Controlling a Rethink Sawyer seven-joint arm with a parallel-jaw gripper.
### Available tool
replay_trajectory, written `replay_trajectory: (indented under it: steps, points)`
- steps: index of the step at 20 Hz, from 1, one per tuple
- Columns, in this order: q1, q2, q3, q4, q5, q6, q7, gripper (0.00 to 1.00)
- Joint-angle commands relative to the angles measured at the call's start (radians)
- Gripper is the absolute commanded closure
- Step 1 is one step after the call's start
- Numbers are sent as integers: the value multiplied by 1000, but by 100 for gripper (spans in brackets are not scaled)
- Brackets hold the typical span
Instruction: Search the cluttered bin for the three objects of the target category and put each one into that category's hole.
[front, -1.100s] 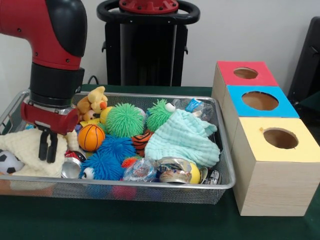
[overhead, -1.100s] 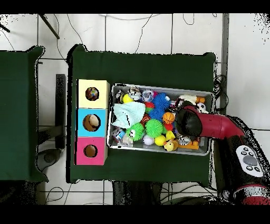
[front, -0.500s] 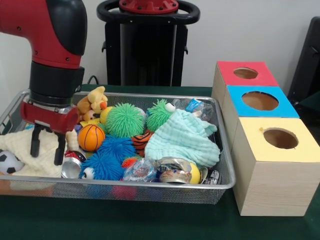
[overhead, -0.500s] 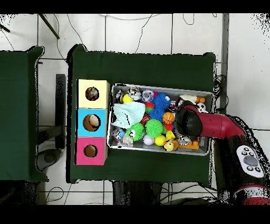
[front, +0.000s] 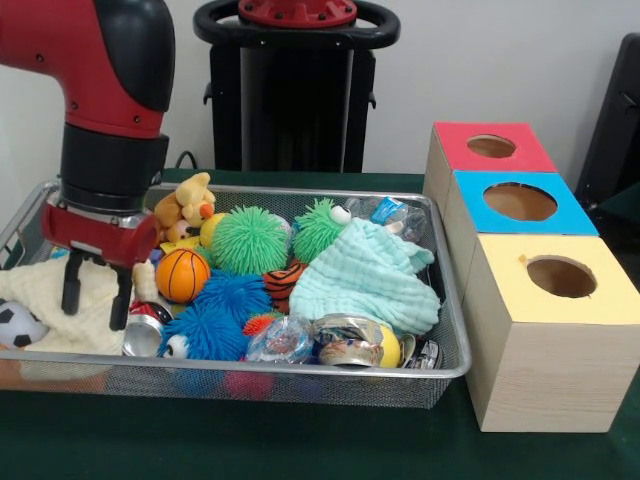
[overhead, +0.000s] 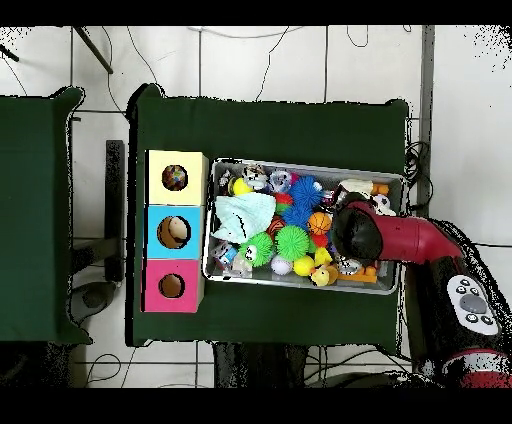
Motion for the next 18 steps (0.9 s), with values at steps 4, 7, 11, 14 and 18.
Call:
replay_trajectory:
  steps: [4,7,11,14,18]
  points:
    - [-12,109,11,3,-124,-101,-13,0]
    - [-12,118,13,-4,-132,-101,-7,0]
    - [-5,152,-3,-28,-146,-130,6,0]
    - [-6,159,-9,-41,-149,-127,-5,0]
    - [-14,153,-8,-42,-152,-118,-20,0]
